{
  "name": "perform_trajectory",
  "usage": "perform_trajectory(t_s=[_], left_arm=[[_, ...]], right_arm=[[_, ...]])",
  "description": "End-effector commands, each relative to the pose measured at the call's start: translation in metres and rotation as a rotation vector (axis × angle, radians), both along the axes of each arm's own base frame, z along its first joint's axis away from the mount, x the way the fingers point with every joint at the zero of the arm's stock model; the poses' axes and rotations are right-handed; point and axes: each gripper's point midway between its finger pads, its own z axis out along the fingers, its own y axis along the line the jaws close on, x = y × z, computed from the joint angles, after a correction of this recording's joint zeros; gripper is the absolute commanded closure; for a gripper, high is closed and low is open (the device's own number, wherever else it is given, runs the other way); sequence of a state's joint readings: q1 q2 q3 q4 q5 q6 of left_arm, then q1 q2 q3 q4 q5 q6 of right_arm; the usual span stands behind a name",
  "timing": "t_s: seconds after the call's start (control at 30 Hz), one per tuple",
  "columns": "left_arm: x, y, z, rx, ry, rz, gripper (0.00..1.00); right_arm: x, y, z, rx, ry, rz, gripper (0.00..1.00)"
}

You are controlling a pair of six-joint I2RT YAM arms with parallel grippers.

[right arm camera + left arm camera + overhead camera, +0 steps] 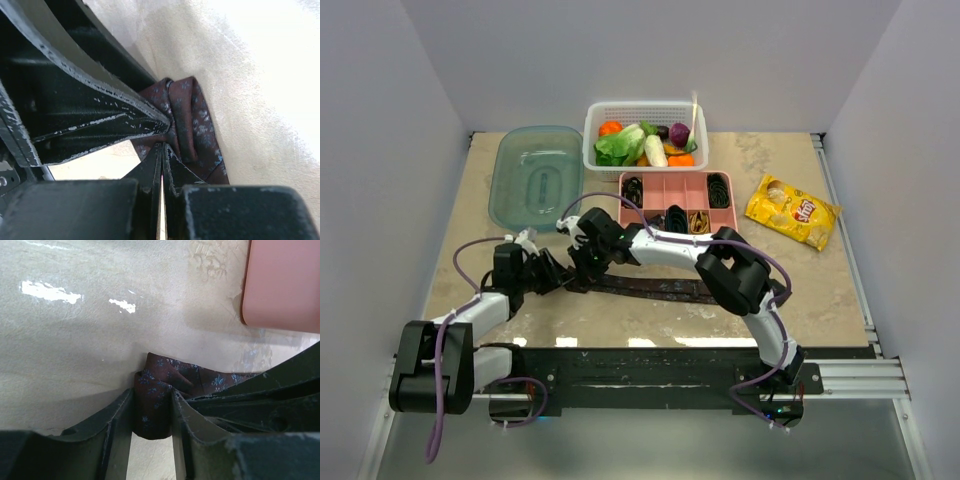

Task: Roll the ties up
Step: Roll the tie at the center of the board.

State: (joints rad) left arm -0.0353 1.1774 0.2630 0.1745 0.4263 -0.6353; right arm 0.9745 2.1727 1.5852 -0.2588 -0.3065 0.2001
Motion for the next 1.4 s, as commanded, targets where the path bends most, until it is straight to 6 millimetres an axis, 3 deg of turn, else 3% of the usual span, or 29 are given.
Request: perform_trajectory(t_s=[0.0,0.27,0.47,0.63,0.77,0.83,0.87,0.93,0.97,1.1,1.17,1.37], left_arm=[[0.000,-0.008,0.006,-0.039,-0.042,-0.022,0.63],[0.005,-0.005,0.010,-0.030,-0.065,0.001,0.87],[0.011,-0.002,0.019,-0.007,-0.072,0.004,0.99],[0.009,-0.001,0.021,-0.001,-0.064,0.009,1.00],[0.005,-0.003,0.015,-0.013,-0.034,0.004,1.00],[0.003,-0.003,0.012,-0.016,-0.021,0.008,1.00],[0.003,-0.003,0.012,-0.017,-0.018,0.009,1.00],[0.003,-0.003,0.012,-0.016,-0.018,0.006,1.00],[0.003,-0.003,0.012,-0.014,-0.017,0.006,1.00],[0.003,-0.003,0.014,-0.015,-0.013,0.005,0.89],[0.003,-0.003,0.016,-0.017,-0.015,0.005,0.82],[0.002,-0.005,0.016,-0.026,-0.008,-0.010,0.62]], right_arm=[[0.007,0.010,0.012,0.030,-0.016,0.024,1.00],[0.010,0.011,0.032,0.052,-0.036,0.005,1.00],[0.015,0.003,0.047,0.042,-0.078,-0.025,1.00],[0.016,-0.005,0.044,0.016,-0.089,-0.044,1.00],[0.019,-0.013,0.055,0.018,-0.134,-0.062,0.95],[0.022,-0.021,0.060,0.006,-0.169,-0.075,0.79],[0.024,-0.023,0.063,0.007,-0.194,-0.073,0.63],[0.021,-0.029,0.067,0.005,-0.219,-0.058,0.44],[0.022,-0.032,0.068,-0.005,-0.244,-0.049,0.29],[0.017,-0.038,0.062,-0.038,-0.276,-0.019,0.06],[0.012,-0.033,0.061,-0.039,-0.295,0.004,0.02],[0.006,-0.015,0.045,-0.077,-0.330,0.031,0.01]])
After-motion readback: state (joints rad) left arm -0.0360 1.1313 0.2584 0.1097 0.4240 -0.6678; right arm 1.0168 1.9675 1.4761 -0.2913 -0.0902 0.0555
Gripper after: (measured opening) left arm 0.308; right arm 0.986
